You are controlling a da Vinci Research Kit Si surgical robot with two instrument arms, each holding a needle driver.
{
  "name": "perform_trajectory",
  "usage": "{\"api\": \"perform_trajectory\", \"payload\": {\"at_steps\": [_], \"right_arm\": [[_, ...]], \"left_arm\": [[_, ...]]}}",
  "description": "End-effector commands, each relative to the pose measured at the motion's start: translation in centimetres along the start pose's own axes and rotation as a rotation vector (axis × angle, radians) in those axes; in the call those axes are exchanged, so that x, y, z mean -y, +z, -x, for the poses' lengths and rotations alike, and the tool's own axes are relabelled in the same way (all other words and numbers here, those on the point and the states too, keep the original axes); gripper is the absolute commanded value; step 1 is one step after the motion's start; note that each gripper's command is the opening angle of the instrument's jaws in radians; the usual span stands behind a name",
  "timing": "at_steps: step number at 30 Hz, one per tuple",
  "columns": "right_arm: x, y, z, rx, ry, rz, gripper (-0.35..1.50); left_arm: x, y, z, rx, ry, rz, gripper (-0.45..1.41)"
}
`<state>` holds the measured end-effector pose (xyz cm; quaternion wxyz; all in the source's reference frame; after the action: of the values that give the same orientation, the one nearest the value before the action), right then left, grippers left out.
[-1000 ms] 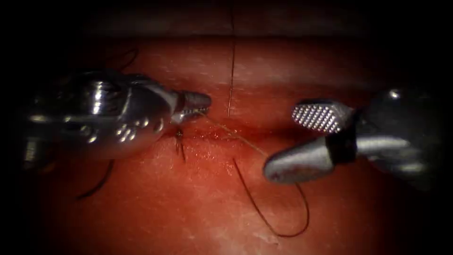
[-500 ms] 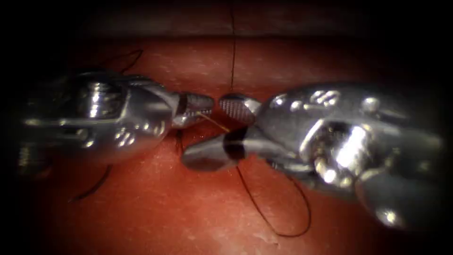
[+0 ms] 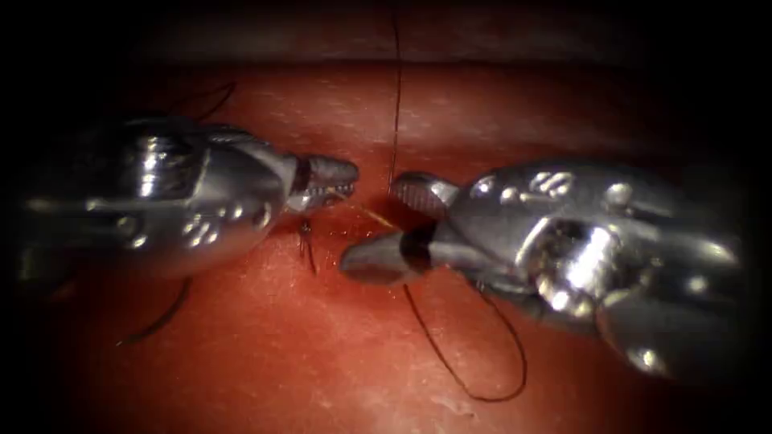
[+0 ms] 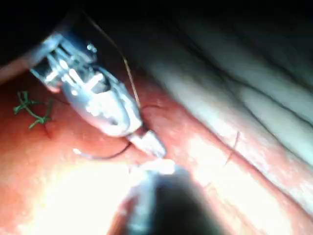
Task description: Wound Closure
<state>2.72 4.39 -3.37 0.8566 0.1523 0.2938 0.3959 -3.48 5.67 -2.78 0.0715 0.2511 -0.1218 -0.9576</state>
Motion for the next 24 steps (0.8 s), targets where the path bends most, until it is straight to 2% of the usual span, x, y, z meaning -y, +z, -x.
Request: {"api": "perform_trajectory", "payload": {"at_steps": [1, 4, 9, 10, 12, 14, 15, 20, 24], "right_arm": [[-0.01, 0.04, -0.06, -0.008, -0.017, -0.005, -0.35], [-0.06, -0.05, -0.1, -0.038, -0.048, 0.006, -0.35], [-0.08, -0.08, -0.09, -0.038, -0.062, 0.015, -0.35], [-0.07, -0.08, -0.08, -0.039, -0.069, 0.014, -0.35], [-0.08, -0.1, -0.05, -0.039, -0.071, 0.007, -0.35], [-0.08, -0.11, -0.04, -0.038, -0.072, -0.001, -0.35], [-0.08, -0.17, 0.0, -0.036, -0.076, -0.013, -0.35], [-0.09, -0.35, 0.08, -0.032, -0.084, -0.032, -0.35], [-0.15, -0.48, 0.09, -0.032, -0.086, -0.031, -0.35]], "left_arm": [[0.01, 0.08, -0.03, -0.006, 0.001, 0.001, -0.35], [0.01, 0.08, -0.05, -0.019, 0.017, 0.006, -0.35], [0.02, 0.06, -0.05, -0.028, 0.016, 0.011, -0.35], [0.07, 0.06, -0.05, -0.047, 0.009, 0.021, 0.13], [0.14, 0.05, 0.0, -0.066, -0.074, 0.032, 0.48], [0.16, 0.02, 0.05, -0.069, -0.123, 0.04, 0.52], [0.16, -0.03, 0.13, -0.075, -0.164, 0.047, 0.6], [0.17, -0.09, 0.31, -0.087, -0.256, 0.062, 0.7], [0.18, -0.1, 0.37, -0.09, -0.27, 0.065, 0.7]]}}
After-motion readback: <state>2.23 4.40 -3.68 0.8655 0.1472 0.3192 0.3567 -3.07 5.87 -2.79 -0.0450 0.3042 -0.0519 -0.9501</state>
